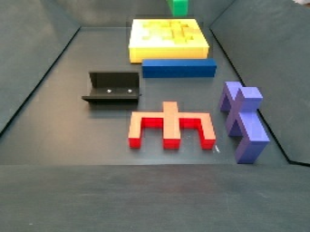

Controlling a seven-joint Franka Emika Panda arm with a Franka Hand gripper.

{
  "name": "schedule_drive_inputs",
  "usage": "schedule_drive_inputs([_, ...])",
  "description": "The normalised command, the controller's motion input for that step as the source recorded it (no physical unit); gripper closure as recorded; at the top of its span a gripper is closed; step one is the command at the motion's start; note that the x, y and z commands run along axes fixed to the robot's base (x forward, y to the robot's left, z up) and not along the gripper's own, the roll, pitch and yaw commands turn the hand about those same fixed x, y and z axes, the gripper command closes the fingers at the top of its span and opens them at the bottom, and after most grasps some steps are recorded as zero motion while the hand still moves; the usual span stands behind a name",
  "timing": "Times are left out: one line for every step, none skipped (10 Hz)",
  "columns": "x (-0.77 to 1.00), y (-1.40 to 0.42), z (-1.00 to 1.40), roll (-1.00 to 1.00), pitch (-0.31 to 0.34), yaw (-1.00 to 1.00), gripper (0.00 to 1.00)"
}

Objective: Pick up the green object. Move up. Move to above the board. Insert the green object.
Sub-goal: Insert the green object.

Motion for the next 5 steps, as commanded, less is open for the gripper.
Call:
schedule_drive_inputs([0.10,0.05,-0.86,0.13,0.000,-0.03,1.00])
schedule_drive_inputs([0.05,0.00,-0.86,0.25,0.000,-0.01,1.00])
schedule_drive_inputs([0.00,0.00,-0.81,0.18,-0.139,0.00,1.00])
schedule_drive_inputs([0.00,-0.04,-0.73,0.13,-0.230,0.00,1.00])
schedule_drive_inputs([-0.09,0.00,-0.55,0.13,-0.210,0.00,1.00])
